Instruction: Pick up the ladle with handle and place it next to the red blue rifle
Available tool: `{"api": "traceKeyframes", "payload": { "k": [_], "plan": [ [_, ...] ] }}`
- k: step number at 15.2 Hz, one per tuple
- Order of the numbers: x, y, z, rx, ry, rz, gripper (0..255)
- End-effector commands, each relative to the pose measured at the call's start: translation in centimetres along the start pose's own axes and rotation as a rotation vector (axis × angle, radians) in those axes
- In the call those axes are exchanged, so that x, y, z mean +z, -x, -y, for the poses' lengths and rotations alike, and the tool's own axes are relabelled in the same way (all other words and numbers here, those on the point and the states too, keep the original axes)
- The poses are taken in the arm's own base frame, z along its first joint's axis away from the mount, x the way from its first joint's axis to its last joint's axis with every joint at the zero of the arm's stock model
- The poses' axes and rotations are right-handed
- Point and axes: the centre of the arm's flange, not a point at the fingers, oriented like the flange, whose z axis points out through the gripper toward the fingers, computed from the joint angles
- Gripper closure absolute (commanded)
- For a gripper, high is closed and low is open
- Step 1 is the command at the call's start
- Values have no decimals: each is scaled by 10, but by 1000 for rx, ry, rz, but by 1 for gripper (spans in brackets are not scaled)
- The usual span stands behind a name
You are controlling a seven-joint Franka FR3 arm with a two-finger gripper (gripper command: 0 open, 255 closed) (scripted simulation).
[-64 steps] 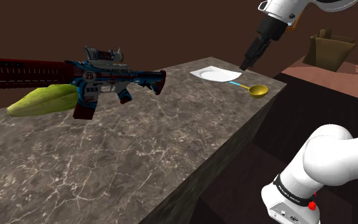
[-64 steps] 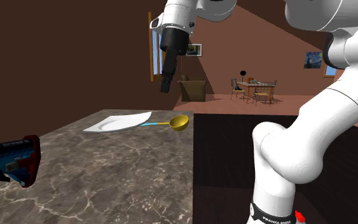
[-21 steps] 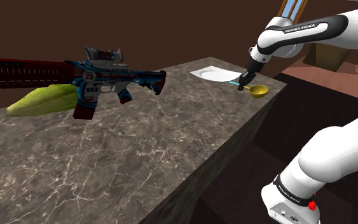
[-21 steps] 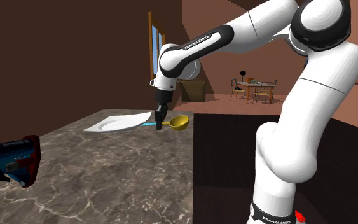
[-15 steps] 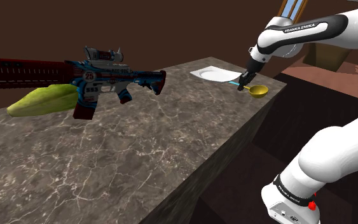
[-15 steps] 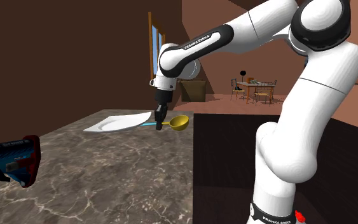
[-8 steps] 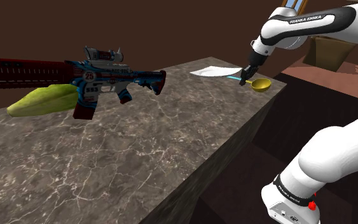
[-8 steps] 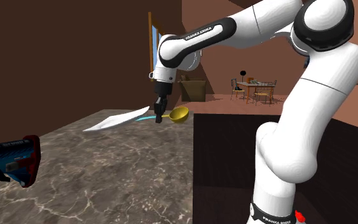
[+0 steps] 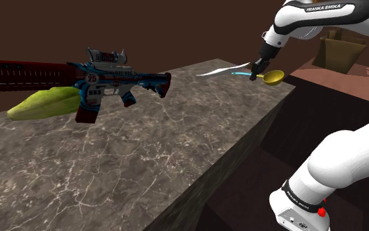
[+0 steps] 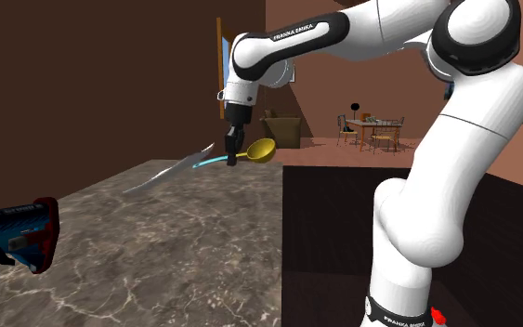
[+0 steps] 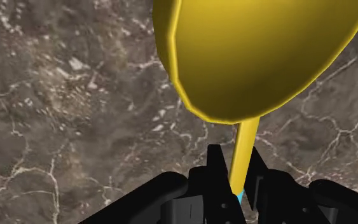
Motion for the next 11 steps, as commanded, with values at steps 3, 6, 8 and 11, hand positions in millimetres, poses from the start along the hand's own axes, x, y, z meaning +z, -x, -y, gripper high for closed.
{"api": "traceKeyframes", "payload": {
  "k": [3,6,8,11],
  "plan": [
    [-21,-2,3,0,0,0,255],
    [-37,-5,4,0,0,0,255],
    [-47,-6,5,0,0,0,255],
    [-63,-8,6,0,0,0,255]
  ]
}}
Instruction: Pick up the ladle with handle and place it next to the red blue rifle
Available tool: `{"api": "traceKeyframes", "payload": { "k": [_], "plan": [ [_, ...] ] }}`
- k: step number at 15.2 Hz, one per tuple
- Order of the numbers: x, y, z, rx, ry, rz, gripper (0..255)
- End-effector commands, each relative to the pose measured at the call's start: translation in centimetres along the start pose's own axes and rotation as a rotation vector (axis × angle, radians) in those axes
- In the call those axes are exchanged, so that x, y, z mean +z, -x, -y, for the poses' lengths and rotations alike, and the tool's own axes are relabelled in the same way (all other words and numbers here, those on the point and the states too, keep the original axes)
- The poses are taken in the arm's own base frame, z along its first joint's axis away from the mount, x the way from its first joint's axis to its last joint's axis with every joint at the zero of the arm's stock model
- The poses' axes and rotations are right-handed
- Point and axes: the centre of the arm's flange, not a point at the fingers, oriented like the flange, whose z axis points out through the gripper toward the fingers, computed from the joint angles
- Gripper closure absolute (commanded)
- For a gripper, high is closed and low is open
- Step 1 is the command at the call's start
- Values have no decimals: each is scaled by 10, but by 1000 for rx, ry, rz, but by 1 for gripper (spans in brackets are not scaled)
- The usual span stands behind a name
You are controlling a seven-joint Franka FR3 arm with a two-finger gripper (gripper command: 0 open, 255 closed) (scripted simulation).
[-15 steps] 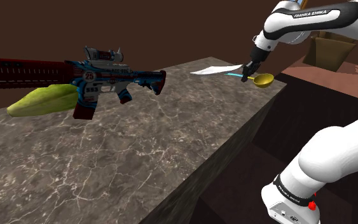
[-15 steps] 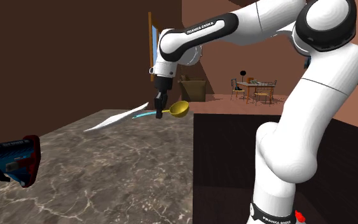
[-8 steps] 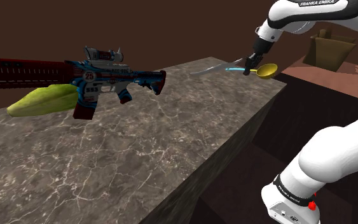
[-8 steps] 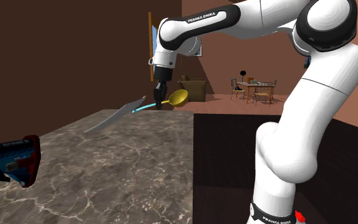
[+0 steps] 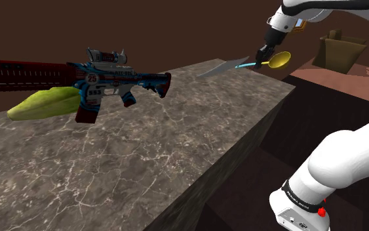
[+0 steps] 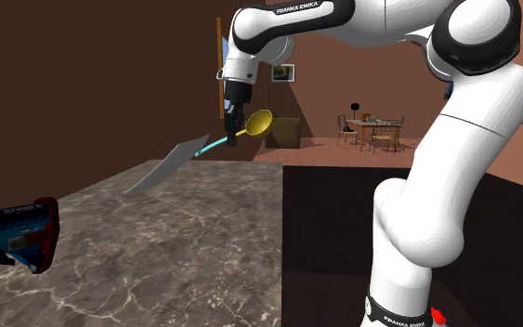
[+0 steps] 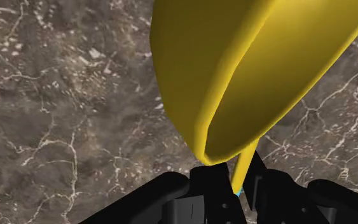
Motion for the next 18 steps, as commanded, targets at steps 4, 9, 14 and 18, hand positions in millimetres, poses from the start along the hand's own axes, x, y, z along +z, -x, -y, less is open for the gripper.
{"api": "traceKeyframes", "payload": {
  "k": [4,9,14,18],
  "plan": [
    [-26,-4,1,0,0,0,255],
    [-52,-8,3,0,0,0,255],
    [-78,-12,5,0,0,0,255],
    [-99,-15,7,0,0,0,255]
  ]
}}
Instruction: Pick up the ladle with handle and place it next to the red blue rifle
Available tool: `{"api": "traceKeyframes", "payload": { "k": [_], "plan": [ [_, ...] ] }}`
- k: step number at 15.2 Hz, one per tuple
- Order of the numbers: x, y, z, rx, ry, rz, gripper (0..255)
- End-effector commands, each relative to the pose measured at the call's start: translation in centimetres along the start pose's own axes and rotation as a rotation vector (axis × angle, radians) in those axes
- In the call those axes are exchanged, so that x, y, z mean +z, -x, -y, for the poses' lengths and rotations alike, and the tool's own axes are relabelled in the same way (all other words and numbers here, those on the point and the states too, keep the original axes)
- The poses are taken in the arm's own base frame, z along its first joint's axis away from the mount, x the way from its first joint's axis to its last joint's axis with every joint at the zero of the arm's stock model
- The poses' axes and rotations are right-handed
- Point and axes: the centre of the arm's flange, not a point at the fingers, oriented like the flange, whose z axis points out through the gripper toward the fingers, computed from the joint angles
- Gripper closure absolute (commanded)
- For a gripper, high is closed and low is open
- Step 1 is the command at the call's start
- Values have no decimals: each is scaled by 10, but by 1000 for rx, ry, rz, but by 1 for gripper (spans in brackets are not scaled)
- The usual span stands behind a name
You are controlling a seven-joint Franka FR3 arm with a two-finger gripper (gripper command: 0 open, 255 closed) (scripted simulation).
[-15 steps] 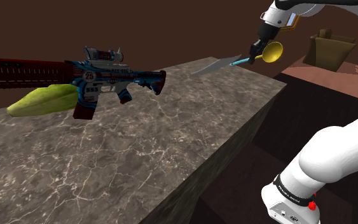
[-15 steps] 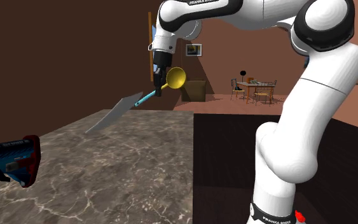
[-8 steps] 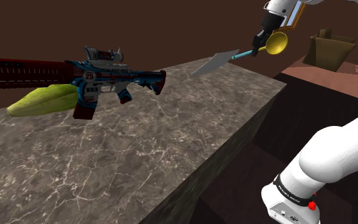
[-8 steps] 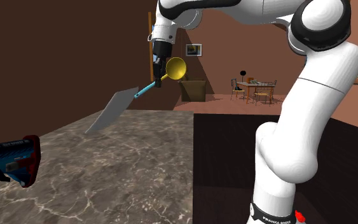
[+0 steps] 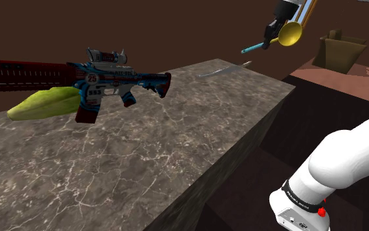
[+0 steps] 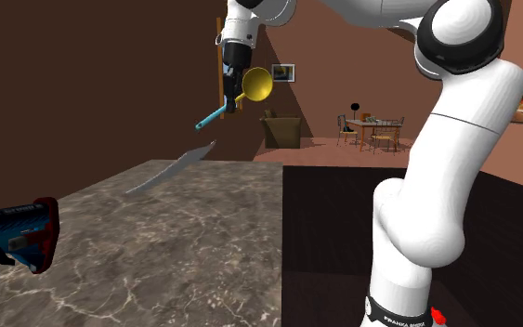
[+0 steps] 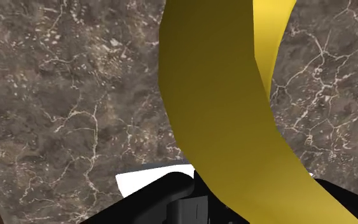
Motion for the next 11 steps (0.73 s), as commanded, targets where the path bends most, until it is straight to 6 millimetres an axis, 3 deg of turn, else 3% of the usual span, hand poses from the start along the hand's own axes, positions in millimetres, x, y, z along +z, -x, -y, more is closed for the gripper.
{"api": "traceKeyframes", "payload": {
  "k": [1,11],
  "plan": [
    [-12,-2,0,0,0,0,255],
    [-64,-10,4,0,0,0,255]
  ]
}}
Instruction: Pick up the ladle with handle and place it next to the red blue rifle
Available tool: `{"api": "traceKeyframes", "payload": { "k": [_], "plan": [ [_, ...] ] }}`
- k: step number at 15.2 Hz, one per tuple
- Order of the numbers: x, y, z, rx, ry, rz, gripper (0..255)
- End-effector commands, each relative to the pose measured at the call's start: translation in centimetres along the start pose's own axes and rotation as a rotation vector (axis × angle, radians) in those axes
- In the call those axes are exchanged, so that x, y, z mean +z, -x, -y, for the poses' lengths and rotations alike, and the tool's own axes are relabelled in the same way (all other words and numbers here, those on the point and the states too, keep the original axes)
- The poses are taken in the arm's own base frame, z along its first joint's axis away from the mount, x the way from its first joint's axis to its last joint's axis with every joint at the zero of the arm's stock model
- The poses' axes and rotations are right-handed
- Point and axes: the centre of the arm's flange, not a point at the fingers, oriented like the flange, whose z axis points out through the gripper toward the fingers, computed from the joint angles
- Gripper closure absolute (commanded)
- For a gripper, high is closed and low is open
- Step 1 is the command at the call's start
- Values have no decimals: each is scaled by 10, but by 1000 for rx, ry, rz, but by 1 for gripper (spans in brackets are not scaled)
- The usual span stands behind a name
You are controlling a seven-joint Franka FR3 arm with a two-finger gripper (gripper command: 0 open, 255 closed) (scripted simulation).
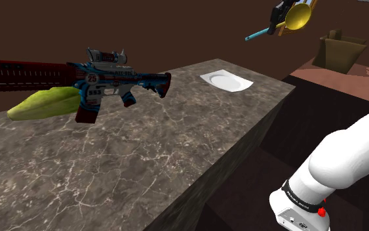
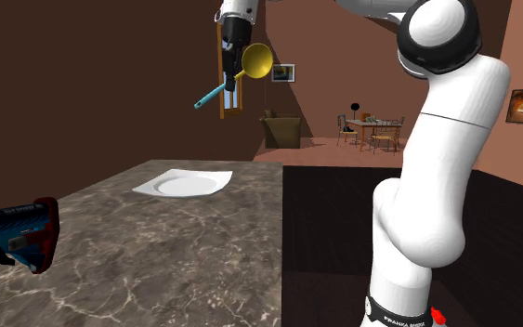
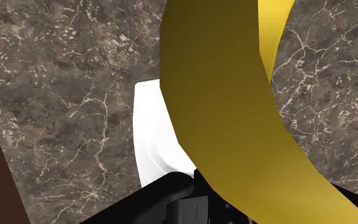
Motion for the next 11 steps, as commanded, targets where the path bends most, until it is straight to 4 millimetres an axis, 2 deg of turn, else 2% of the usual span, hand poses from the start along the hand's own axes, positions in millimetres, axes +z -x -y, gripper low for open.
{"api": "traceKeyframes", "payload": {
  "k": [1,11],
  "plan": [
    [-11,-2,1,0,0,0,255],
    [-63,-10,5,0,0,0,255]
  ]
}}
